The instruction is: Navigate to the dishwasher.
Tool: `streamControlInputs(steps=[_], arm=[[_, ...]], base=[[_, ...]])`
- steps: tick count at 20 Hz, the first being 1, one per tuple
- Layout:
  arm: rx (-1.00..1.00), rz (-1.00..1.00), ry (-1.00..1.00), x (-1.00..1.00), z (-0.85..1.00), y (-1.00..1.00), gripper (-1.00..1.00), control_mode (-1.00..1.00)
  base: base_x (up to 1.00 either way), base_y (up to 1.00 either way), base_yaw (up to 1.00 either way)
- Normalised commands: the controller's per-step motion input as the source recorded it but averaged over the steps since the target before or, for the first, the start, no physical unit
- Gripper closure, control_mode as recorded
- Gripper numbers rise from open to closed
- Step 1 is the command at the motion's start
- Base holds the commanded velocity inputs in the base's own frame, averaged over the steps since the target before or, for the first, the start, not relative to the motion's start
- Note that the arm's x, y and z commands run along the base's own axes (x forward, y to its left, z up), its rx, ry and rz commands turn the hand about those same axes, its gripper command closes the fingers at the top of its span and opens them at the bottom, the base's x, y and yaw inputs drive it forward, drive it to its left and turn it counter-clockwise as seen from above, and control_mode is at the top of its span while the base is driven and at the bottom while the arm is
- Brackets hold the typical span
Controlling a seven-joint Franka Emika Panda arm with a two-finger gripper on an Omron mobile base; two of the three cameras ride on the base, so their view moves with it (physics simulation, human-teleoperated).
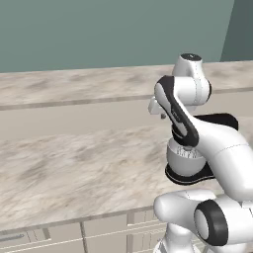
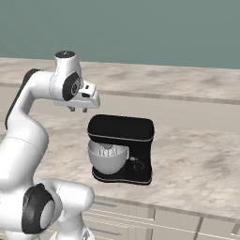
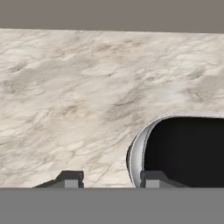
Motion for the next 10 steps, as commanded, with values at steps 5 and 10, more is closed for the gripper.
streamControlInputs(steps=[5,10], arm=[[0.0,0.0,0.0,-0.38,0.0,0.0,-1.0,-1.0],[-0.02,0.0,-0.11,-0.97,0.0,0.02,-1.0,-1.0]], base=[[0.0,0.0,0.0],[0.0,0.0,0.0]])
